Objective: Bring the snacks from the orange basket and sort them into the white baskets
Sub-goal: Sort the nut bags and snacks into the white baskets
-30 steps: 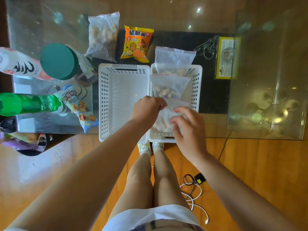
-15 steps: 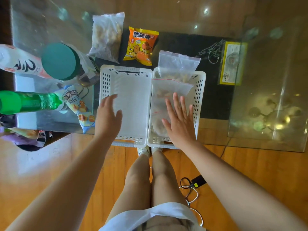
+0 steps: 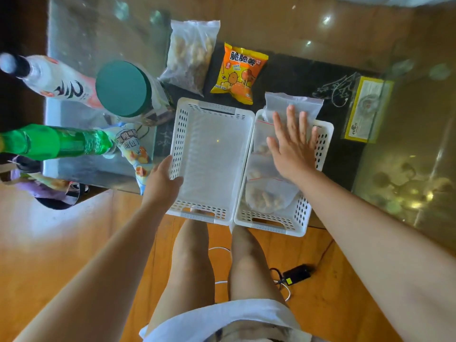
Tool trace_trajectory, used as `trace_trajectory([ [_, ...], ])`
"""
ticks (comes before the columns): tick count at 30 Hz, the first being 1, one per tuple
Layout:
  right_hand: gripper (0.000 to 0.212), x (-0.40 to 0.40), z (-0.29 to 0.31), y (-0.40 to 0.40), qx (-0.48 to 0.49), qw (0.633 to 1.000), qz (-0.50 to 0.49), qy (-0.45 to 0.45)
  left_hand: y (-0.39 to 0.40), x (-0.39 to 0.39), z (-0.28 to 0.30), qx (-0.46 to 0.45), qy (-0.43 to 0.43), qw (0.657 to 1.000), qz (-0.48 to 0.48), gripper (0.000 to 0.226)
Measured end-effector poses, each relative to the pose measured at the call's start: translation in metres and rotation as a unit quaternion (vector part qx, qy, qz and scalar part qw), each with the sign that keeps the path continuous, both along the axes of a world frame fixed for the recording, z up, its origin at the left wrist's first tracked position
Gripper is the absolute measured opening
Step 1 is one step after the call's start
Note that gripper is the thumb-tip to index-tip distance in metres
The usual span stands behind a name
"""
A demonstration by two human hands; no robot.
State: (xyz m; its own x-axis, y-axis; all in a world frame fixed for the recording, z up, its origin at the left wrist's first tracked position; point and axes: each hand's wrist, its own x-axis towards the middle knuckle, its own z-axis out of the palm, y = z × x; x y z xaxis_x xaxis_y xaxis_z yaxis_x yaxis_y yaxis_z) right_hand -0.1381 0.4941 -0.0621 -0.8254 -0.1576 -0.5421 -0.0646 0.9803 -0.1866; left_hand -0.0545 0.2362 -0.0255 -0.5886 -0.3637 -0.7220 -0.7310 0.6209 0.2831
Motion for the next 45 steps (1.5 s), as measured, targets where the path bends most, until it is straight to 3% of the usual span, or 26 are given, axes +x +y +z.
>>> trace_trajectory([
  [5, 0.057, -0.002, 0.009, -0.007, 0.009, 1.0, -0.023, -0.001, -0.006, -0.013, 0.013, 0.025, -0.016, 0.999, -0.039, 0.059],
  [9, 0.052, -0.02, 0.025, -0.03, 0.007, 0.997, -0.068, 0.027, -0.015, -0.047, 0.051, 0.071, 0.151, 0.983, -0.073, 0.042],
  [11, 0.046, -0.037, 0.032, -0.05, -0.01, 0.996, -0.073, 0.053, -0.027, -0.07, 0.068, 0.082, 0.229, 0.967, -0.079, 0.044],
  [14, 0.039, -0.066, 0.035, -0.084, -0.046, 0.995, -0.061, 0.068, -0.054, -0.108, 0.073, 0.028, 0.283, 0.951, -0.123, 0.056],
  [18, 0.035, -0.107, 0.032, -0.133, -0.088, 0.992, -0.055, 0.068, -0.09, -0.149, 0.053, -0.039, 0.158, 0.966, -0.199, 0.081],
  [22, 0.035, -0.145, 0.029, -0.171, -0.087, 0.994, -0.042, 0.059, -0.106, -0.165, 0.03, 0.009, 0.02, 0.974, -0.223, 0.093],
  [28, 0.04, -0.198, 0.014, -0.206, -0.051, 0.998, -0.008, 0.026, -0.109, -0.161, 0.021, 0.016, 0.01, 0.967, -0.253, 0.079],
  [33, 0.061, -0.226, -0.007, -0.219, 0.019, 0.997, 0.008, -0.071, -0.109, -0.162, 0.023, 0.022, -0.007, 0.964, -0.265, 0.073],
  [36, 0.063, -0.237, -0.016, -0.223, 0.055, 0.993, 0.016, -0.108, -0.109, -0.161, 0.024, 0.027, -0.012, 0.964, -0.265, 0.072],
  [45, 0.042, -0.238, -0.009, -0.234, 0.062, 0.998, -0.008, -0.03, -0.108, -0.158, 0.021, 0.024, -0.001, 0.964, -0.266, 0.069],
])
